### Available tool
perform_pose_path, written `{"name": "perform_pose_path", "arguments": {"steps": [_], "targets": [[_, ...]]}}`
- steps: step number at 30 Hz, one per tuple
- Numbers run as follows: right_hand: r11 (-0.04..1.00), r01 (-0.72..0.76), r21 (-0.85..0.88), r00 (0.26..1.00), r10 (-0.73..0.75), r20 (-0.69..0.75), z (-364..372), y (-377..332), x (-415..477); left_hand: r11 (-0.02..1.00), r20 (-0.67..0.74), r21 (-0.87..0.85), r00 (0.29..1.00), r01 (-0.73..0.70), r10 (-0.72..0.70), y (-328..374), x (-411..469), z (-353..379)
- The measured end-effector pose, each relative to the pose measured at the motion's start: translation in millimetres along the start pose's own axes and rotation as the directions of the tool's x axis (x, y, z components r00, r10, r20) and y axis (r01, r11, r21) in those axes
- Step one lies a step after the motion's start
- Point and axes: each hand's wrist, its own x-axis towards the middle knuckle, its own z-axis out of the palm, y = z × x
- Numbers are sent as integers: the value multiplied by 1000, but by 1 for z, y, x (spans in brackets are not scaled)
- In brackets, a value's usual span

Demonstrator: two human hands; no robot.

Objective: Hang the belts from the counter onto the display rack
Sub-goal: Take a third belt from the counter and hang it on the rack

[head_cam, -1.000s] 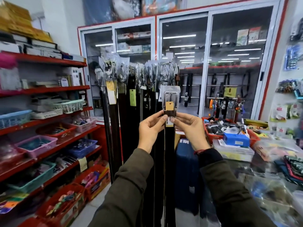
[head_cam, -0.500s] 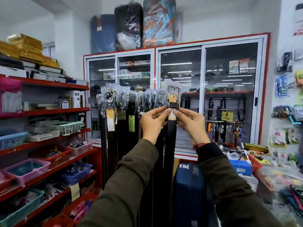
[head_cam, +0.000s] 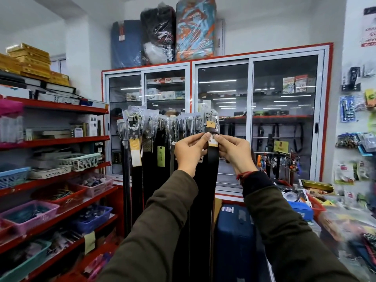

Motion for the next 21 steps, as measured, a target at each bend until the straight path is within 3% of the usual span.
{"name": "perform_pose_path", "arguments": {"steps": [7,9,12,16,18,21], "targets": [[999,-38,-35,999,39,11,0,18,-1,1000,-13,20,1000,7,-6,-20,0,-11],[997,11,-81,1000,-12,-17,0,25,-2,998,-15,62,999,-33,34,-25,1,-13],[953,148,-264,983,-171,-66,-2,37,-8,949,-32,280,987,-144,159,-31,0,-14],[755,421,-503,884,-465,42,-11,55,-19,741,125,540,909,-398,397,-38,-6,-22],[649,521,-555,836,-519,179,-15,61,-19,586,275,613,839,-530,470,-40,-5,-27],[517,586,-624,797,-508,328,-16,67,-16,363,481,671,752,-647,450,-41,2,-33]]}}
